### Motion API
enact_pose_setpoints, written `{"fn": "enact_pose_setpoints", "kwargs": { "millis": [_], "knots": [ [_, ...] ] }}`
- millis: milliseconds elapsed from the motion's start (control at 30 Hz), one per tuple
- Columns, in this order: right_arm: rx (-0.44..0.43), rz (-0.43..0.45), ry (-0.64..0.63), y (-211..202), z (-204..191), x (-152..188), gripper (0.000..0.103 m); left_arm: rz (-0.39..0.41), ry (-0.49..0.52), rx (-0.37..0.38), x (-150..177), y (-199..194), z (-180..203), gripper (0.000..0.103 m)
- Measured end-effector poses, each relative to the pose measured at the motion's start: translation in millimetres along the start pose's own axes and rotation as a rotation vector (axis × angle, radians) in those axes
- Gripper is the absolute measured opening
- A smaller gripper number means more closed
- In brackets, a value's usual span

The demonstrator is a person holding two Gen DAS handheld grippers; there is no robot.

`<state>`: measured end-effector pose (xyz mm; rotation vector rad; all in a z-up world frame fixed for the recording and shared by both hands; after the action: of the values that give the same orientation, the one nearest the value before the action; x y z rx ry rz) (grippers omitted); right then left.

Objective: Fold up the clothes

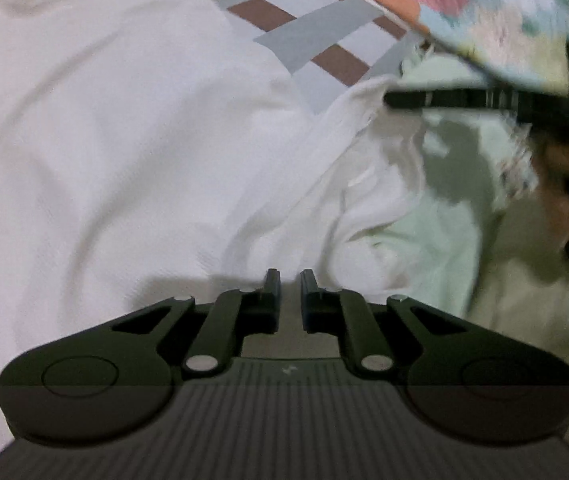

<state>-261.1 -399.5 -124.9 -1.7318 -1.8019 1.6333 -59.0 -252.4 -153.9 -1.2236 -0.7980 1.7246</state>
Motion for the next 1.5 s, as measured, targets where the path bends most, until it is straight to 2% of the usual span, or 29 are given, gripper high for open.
{"fn": "enact_pose_setpoints", "kwargs": {
  "millis": [67,133,167,233,300,333,400,467,500,533,600,867,933,1033,1133,1300,1433,1500],
  "knots": [
    [0.019,-0.032,-0.042,3,-6,8,0.051,0.014,-0.054,0.016,7,-3,3,0.011],
    [0.047,-0.042,-0.098,5,-13,20,0.051,0.029,-0.107,0.032,13,-7,6,0.013],
    [0.054,-0.037,-0.121,6,-16,26,0.051,0.034,-0.080,0.024,15,-7,13,0.014],
    [0.053,-0.020,-0.149,7,-19,35,0.048,0.047,-0.001,0.000,19,-9,29,0.025],
    [0.017,0.011,-0.127,7,-14,35,0.006,0.076,0.059,-0.026,17,-11,42,0.035],
    [0.004,0.043,-0.111,4,-12,33,0.006,0.091,0.089,-0.038,16,-12,49,0.039],
    [-0.038,0.100,-0.066,-10,-9,27,0.006,0.133,0.088,-0.053,9,-16,56,0.042],
    [-0.094,0.125,-0.033,-21,-8,21,0.006,0.173,0.070,-0.051,1,-21,61,0.045],
    [-0.105,0.128,-0.030,-24,-8,20,0.006,0.186,0.066,-0.043,-3,-20,65,0.052],
    [-0.106,0.126,-0.029,-24,-9,19,0.006,0.183,0.062,-0.030,-8,-18,68,0.053],
    [-0.108,0.124,-0.018,-24,-9,18,0.006,0.176,0.049,-0.055,-15,-9,75,0.053],
    [-0.198,0.175,0.047,-41,-16,21,0.006,0.157,0.010,-0.227,-3,-6,61,0.053],
    [-0.201,0.209,0.040,-48,-18,20,0.006,0.153,0.000,-0.269,0,-6,57,0.050],
    [-0.099,0.336,-0.065,-68,-32,16,0.005,0.145,-0.015,-0.334,5,-5,51,0.050],
    [-0.120,0.391,-0.113,-86,-42,9,0.005,0.159,0.027,-0.393,14,-18,41,0.050],
    [-0.137,0.399,-0.141,-89,-53,8,0.004,0.138,0.076,-0.365,19,-25,47,0.050],
    [-0.205,0.399,-0.093,-86,-54,8,0.005,0.076,-0.031,-0.278,25,-12,42,0.053],
    [-0.212,0.400,-0.112,-87,-59,7,0.004,0.082,-0.032,-0.276,26,-9,41,0.054]
  ]
}}
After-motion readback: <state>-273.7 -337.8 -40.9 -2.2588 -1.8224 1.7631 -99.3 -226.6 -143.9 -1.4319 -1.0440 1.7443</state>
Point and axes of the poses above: each gripper's, at about its wrist camera, not at the fingertips, and y roughly the way its jaws point, z to its right, x to its underside, the point moved 2 cm from there along y, roughly the way its jaws point, and after that the axes turned 7 degrees about y, right-handed, at the moved point
